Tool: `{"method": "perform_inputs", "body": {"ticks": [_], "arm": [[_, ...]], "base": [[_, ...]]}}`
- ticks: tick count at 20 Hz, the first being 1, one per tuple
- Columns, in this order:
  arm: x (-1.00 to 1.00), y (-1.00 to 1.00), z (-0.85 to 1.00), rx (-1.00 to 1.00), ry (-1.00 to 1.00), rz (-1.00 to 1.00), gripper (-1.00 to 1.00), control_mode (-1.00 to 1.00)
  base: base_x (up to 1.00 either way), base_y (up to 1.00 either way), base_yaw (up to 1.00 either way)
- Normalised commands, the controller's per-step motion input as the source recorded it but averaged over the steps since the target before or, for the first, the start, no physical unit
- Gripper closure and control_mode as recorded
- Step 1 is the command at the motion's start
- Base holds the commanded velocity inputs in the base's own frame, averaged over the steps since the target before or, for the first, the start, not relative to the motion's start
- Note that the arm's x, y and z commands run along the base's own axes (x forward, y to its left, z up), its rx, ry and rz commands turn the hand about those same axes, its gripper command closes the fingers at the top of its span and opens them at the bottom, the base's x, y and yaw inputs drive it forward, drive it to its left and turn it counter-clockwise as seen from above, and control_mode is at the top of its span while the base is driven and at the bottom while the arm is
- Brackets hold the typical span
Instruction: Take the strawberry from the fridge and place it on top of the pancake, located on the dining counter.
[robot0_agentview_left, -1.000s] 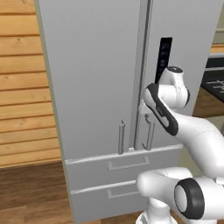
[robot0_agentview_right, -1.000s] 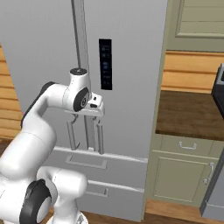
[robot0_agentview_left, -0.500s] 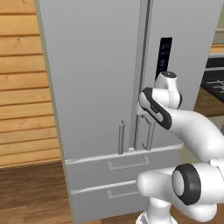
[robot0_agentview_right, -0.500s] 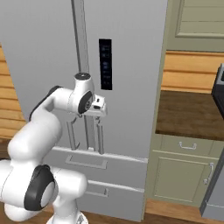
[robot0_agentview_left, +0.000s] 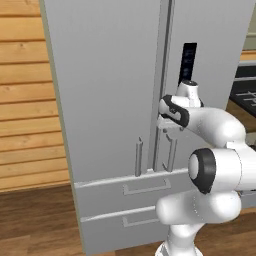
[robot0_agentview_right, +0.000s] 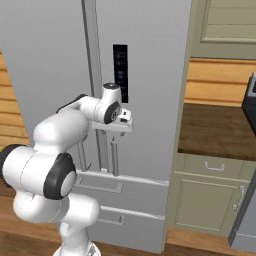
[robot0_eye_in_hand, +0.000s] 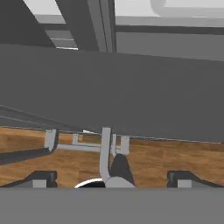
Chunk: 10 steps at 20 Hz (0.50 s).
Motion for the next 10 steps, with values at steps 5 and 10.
{"method": "perform_inputs", "body": {"ticks": [5, 10], "arm": [[0.2, 0.0, -0.33, 0.0, 0.0, 0.08, -1.0, -1.0], [0.0, 0.0, -0.51, 0.0, -0.08, 0.05, -1.0, -1.0]], "base": [[0.0, 0.0, 0.0], [0.0, 0.0, 0.0]]}}
